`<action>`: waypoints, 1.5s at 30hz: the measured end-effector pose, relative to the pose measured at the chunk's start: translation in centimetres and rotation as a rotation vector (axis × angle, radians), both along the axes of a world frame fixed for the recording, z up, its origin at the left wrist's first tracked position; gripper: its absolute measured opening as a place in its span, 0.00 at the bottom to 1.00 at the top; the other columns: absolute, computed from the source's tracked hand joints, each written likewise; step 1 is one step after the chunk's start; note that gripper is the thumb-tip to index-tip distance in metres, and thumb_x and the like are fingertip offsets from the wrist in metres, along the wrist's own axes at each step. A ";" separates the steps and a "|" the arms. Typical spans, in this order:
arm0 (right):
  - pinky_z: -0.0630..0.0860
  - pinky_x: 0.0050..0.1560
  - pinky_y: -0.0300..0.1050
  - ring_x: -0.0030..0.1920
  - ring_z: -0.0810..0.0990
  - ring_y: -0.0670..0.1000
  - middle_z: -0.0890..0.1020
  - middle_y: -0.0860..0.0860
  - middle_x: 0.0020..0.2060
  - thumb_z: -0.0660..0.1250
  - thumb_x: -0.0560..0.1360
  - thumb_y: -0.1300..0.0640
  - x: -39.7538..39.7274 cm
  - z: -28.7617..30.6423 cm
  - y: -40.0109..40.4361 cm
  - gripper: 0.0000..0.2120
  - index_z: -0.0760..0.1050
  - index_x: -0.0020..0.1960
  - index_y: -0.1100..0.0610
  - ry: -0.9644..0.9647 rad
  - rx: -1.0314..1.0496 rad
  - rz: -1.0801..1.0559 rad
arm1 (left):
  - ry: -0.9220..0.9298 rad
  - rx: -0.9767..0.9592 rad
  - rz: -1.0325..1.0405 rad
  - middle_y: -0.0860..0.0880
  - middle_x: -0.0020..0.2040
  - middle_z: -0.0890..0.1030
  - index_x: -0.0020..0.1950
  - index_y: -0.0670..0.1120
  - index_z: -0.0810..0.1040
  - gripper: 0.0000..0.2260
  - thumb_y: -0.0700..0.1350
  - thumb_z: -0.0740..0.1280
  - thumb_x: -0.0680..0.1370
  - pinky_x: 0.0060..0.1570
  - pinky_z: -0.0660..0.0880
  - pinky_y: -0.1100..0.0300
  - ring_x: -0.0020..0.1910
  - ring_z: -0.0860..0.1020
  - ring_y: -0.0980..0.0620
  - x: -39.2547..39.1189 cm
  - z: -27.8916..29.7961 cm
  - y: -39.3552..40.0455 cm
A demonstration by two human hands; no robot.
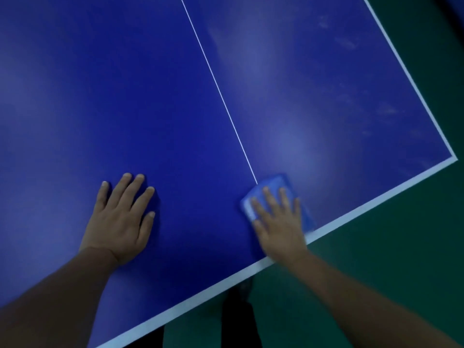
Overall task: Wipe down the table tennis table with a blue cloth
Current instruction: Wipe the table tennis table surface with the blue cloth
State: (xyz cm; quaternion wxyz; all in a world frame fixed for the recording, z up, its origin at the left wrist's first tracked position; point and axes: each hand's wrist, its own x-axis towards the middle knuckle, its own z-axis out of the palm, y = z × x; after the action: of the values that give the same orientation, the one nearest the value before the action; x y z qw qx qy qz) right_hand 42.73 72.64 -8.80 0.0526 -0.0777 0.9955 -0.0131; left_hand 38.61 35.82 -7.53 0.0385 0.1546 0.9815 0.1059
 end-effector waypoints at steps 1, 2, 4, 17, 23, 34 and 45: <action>0.55 0.73 0.72 0.79 0.56 0.62 0.58 0.50 0.80 0.48 0.82 0.42 -1.6 0.4 2.5 0.26 0.57 0.79 0.43 0.000 0.035 -0.145 | 0.009 -0.019 0.006 0.38 0.74 0.69 0.70 0.38 0.74 0.28 0.53 0.52 0.79 0.73 0.53 0.34 0.75 0.64 0.37 0.0 0.1 0.1; 0.53 0.74 0.72 0.79 0.54 0.61 0.56 0.50 0.80 0.46 0.81 0.40 -3.2 0.7 4.9 0.27 0.55 0.80 0.43 -0.028 0.046 -0.309 | 0.019 -0.042 0.018 0.38 0.73 0.69 0.69 0.37 0.75 0.28 0.53 0.51 0.79 0.72 0.54 0.34 0.75 0.64 0.37 0.0 0.2 0.4; 0.46 0.75 0.70 0.80 0.47 0.59 0.50 0.47 0.81 0.41 0.80 0.38 -6.3 1.2 8.2 0.29 0.49 0.80 0.40 -0.042 -0.028 -0.598 | 0.035 -0.060 0.116 0.37 0.73 0.69 0.69 0.36 0.74 0.28 0.54 0.52 0.79 0.73 0.51 0.34 0.74 0.64 0.36 0.7 0.6 1.7; 0.56 0.71 0.74 0.77 0.59 0.64 0.63 0.53 0.78 0.52 0.80 0.42 -4.0 0.7 14.7 0.26 0.65 0.77 0.46 0.010 0.019 0.173 | -0.071 0.014 0.571 0.42 0.77 0.63 0.75 0.43 0.67 0.27 0.56 0.50 0.80 0.75 0.48 0.36 0.78 0.56 0.41 5.6 -0.4 18.0; 0.50 0.74 0.73 0.79 0.52 0.65 0.56 0.53 0.80 0.46 0.81 0.42 -8.7 1.5 11.0 0.28 0.58 0.80 0.46 -0.015 -0.063 -0.277 | -0.092 0.005 0.592 0.43 0.79 0.62 0.76 0.43 0.67 0.28 0.55 0.48 0.81 0.76 0.47 0.38 0.79 0.55 0.43 5.6 0.0 18.3; 0.51 0.72 0.74 0.79 0.53 0.66 0.57 0.54 0.80 0.46 0.82 0.43 -20.7 0.5 1.5 0.27 0.56 0.80 0.45 -0.002 0.017 0.609 | -0.034 0.093 0.608 0.43 0.78 0.64 0.76 0.41 0.67 0.27 0.54 0.49 0.81 0.76 0.48 0.38 0.79 0.56 0.44 5.7 -0.3 18.1; 0.50 0.73 0.73 0.79 0.53 0.65 0.59 0.53 0.80 0.49 0.83 0.43 -12.0 -0.2 3.3 0.25 0.57 0.79 0.43 0.042 -0.084 0.695 | -0.051 0.055 0.601 0.42 0.78 0.64 0.75 0.42 0.68 0.27 0.54 0.49 0.81 0.76 0.48 0.37 0.78 0.57 0.42 5.6 -0.1 18.2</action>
State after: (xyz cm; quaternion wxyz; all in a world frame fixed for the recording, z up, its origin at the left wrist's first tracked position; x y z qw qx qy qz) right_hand 30.76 75.93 -8.97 0.0302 -0.4144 0.9089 -0.0338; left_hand 44.24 54.05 -7.67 0.0260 -0.1446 0.9787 0.1432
